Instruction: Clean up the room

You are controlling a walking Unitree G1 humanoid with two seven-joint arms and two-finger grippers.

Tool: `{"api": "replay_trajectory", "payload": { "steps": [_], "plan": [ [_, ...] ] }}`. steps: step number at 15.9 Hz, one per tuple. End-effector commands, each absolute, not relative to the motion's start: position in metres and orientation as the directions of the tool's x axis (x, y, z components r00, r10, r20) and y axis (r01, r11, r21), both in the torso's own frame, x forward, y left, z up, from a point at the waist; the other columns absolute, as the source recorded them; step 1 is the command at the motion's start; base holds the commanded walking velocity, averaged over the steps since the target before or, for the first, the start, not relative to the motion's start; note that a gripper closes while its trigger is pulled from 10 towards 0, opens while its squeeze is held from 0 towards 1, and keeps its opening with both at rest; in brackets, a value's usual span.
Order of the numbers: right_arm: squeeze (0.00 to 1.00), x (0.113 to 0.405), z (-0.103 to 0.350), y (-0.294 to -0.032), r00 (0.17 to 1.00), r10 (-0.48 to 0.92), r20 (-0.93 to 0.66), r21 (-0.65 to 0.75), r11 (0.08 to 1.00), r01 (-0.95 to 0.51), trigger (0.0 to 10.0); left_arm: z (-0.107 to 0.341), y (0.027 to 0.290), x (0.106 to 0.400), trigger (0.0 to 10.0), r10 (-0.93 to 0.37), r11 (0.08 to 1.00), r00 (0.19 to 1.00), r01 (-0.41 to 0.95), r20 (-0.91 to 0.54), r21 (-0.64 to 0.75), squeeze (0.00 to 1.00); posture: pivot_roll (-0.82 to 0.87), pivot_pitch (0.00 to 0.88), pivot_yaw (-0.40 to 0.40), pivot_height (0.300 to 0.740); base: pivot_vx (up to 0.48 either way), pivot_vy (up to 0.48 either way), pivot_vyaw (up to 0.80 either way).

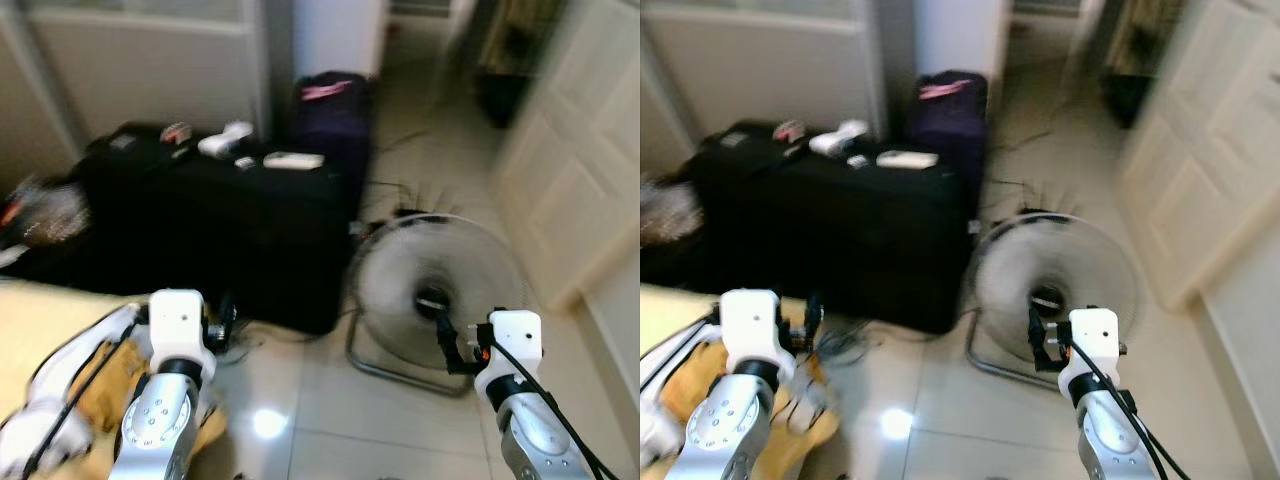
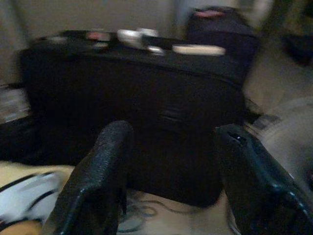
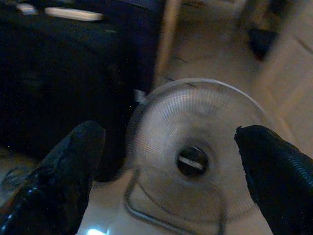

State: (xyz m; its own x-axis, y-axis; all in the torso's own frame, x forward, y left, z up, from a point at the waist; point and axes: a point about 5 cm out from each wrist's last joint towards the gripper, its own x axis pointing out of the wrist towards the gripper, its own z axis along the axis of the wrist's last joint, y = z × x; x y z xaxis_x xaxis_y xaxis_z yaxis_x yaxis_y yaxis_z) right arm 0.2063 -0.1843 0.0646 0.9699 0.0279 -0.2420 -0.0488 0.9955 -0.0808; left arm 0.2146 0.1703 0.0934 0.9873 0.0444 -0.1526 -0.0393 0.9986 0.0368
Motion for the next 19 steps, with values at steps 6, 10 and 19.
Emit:
{"api": "replay_trajectory", "payload": {
  "steps": [6,10,19],
  "plan": [
    [1.0,0.217,0.078,-0.175,0.981,0.115,-0.158,-0.102,0.986,-0.132,10.0,0.104,0.175,0.204,10.0,-0.01,0.992,0.997,0.018,-0.071,0.125,0.0,-0.01,0.0,-0.013,0.74,0.0,0.0,0.8],
    [1.0,0.217,0.076,-0.17,0.984,0.095,-0.149,-0.079,0.991,-0.108,10.0,0.1,0.193,0.201,10.0,0.105,0.981,0.989,-0.087,-0.101,0.173,0.0,-0.01,0.0,-0.001,0.74,0.0,0.0,0.8],
    [1.0,0.203,0.07,-0.186,0.98,0.018,-0.196,-0.137,0.99,-0.045,10.0,0.092,0.172,0.197,10.0,-0.068,0.991,0.979,0.089,-0.192,0.104,0.0,-0.04,0.0,0.016,0.74,0.0,0.0,0.8]
  ]
}}
